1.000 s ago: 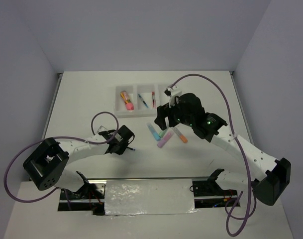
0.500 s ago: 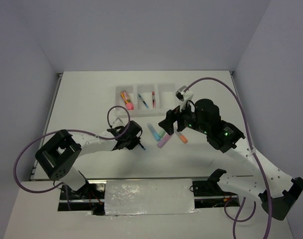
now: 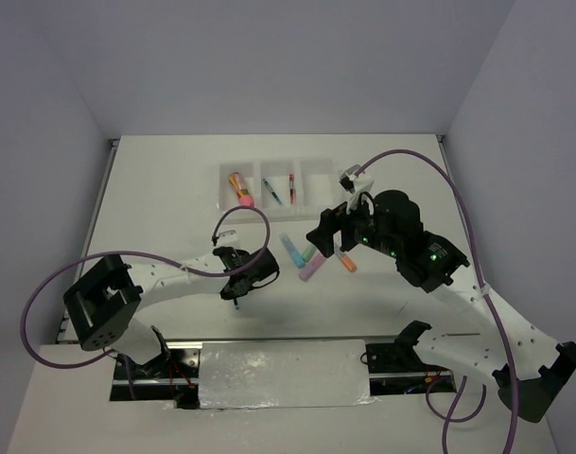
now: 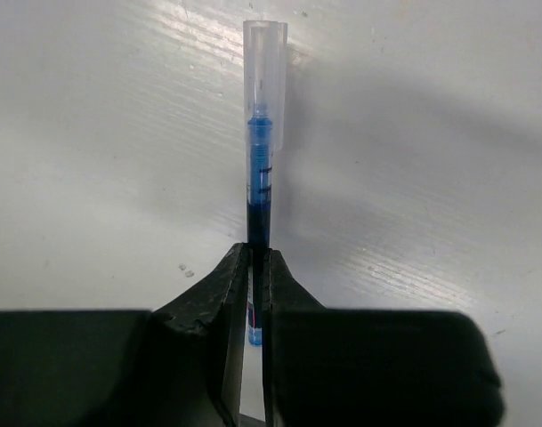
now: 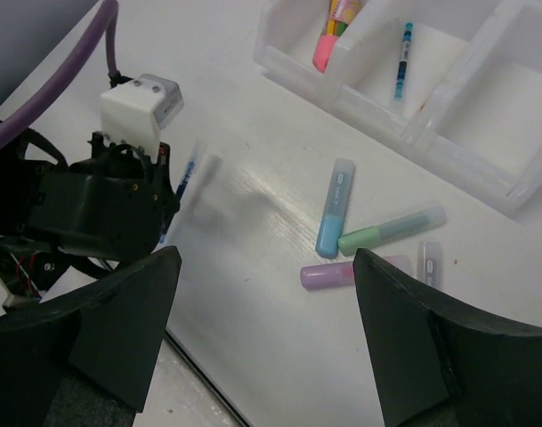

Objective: Sort the stationery into containers
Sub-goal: Pick up the pen from the center of the board, then place the pen in the storage box, then pick up the pen from the center of the board, then place the pen in the storage box, then pick up the pen from the center of the board.

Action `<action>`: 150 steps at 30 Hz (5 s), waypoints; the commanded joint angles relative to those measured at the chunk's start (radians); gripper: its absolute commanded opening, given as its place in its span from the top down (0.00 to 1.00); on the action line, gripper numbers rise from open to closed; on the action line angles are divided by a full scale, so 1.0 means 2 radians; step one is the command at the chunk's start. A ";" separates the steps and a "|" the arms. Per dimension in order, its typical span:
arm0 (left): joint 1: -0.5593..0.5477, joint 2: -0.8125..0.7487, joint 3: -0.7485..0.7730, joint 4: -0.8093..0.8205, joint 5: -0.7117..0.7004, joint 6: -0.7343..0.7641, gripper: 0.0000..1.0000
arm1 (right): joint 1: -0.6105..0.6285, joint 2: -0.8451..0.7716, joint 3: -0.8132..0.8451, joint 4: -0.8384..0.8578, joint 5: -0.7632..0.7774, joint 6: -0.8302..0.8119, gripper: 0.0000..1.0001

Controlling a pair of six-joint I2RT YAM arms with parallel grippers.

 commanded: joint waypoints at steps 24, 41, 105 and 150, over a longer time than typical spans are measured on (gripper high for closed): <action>0.035 0.062 0.255 0.177 -0.024 0.423 1.00 | -0.088 0.003 0.017 -0.025 -0.002 0.013 0.14; 0.160 0.315 0.494 0.199 0.061 0.486 0.96 | -0.095 -0.007 0.012 -0.041 0.015 0.008 0.12; 0.160 -0.304 0.048 0.000 -0.011 0.442 0.01 | -0.178 0.259 0.084 0.059 0.020 0.107 0.82; 0.182 -0.304 0.043 0.008 0.006 0.450 0.01 | -0.016 0.453 0.090 0.018 0.273 0.353 0.32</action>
